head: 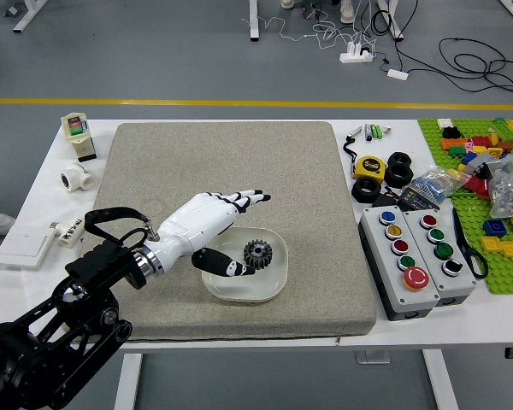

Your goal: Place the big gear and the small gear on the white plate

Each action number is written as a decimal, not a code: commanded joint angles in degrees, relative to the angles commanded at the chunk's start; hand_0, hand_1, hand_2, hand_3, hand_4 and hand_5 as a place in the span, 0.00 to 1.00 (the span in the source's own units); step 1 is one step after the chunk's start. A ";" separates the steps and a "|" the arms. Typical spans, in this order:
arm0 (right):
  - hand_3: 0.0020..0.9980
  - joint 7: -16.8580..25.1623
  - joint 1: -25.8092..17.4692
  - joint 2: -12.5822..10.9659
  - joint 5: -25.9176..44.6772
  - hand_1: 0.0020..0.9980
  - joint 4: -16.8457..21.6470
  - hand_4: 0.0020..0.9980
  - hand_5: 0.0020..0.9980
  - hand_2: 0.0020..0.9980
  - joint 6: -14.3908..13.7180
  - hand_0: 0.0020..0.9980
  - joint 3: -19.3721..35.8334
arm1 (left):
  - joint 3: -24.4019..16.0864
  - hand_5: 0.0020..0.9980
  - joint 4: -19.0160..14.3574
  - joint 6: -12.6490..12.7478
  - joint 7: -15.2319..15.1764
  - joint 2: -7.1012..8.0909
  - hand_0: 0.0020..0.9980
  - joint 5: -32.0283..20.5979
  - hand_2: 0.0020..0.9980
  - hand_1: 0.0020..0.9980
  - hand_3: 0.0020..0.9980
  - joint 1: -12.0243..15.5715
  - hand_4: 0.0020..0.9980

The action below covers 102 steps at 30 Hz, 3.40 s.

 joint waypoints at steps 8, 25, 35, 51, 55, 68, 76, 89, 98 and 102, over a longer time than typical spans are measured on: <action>0.56 0.00 -0.12 0.03 -0.03 0.61 0.00 0.75 0.68 0.69 0.02 0.60 0.14 | -7.49 0.19 0.14 -6.22 0.18 2.99 0.57 0.00 0.80 0.70 0.84 2.21 0.91; 0.56 -0.26 -0.73 0.25 -0.67 0.61 0.00 0.75 0.69 0.69 0.01 0.60 0.34 | -8.94 0.10 5.64 -8.74 0.33 5.08 0.46 0.00 0.59 0.57 0.65 4.24 0.69; 0.56 -0.26 -0.87 0.25 -0.61 0.61 0.00 0.75 0.69 0.69 0.01 0.60 0.14 | -8.51 0.05 7.99 -7.10 0.82 4.82 0.42 0.00 0.54 0.51 0.60 4.15 0.58; 0.56 -0.17 -0.69 0.16 0.03 0.61 0.00 0.75 0.69 0.69 0.04 0.60 -0.24 | -9.12 0.00 4.18 -4.82 0.80 5.01 0.32 0.00 0.46 0.42 0.56 4.13 0.28; 0.56 -0.17 -0.56 0.15 0.14 0.61 0.00 0.75 0.69 0.69 0.02 0.60 -0.32 | -8.50 0.00 1.13 -4.06 0.95 5.19 0.31 0.00 0.46 0.42 0.55 4.08 0.26; 0.56 -0.16 -0.33 0.06 0.11 0.61 0.00 0.75 0.69 0.69 0.03 0.60 -0.43 | 3.20 0.00 -8.21 -2.62 0.91 4.90 0.33 0.00 0.51 0.45 0.57 2.20 0.54; 0.56 -0.04 -0.16 -0.09 0.44 0.61 0.00 0.75 0.69 0.69 -0.08 0.60 -0.59 | 5.99 0.24 -5.84 -4.51 0.35 4.25 0.45 0.00 0.76 0.63 0.82 1.53 1.00; 0.56 -0.02 -0.01 -0.23 0.22 0.61 0.00 0.75 0.68 0.69 -0.20 0.60 -0.35 | 3.11 0.35 -5.32 -2.03 0.59 4.06 0.61 0.00 1.00 0.77 0.94 1.78 1.00; 0.56 -0.16 -0.16 -0.12 -0.01 0.61 0.00 0.75 0.68 0.69 -0.25 0.60 -0.31 | -2.86 0.31 -4.10 6.07 3.97 2.59 0.67 0.00 1.00 0.79 0.93 3.00 1.00; 0.56 -0.16 -0.32 -0.04 0.09 0.61 0.00 0.75 0.68 0.69 -0.29 0.60 -0.33 | -8.87 0.34 -1.19 11.83 5.19 0.88 0.65 0.00 0.96 0.75 0.86 4.92 0.91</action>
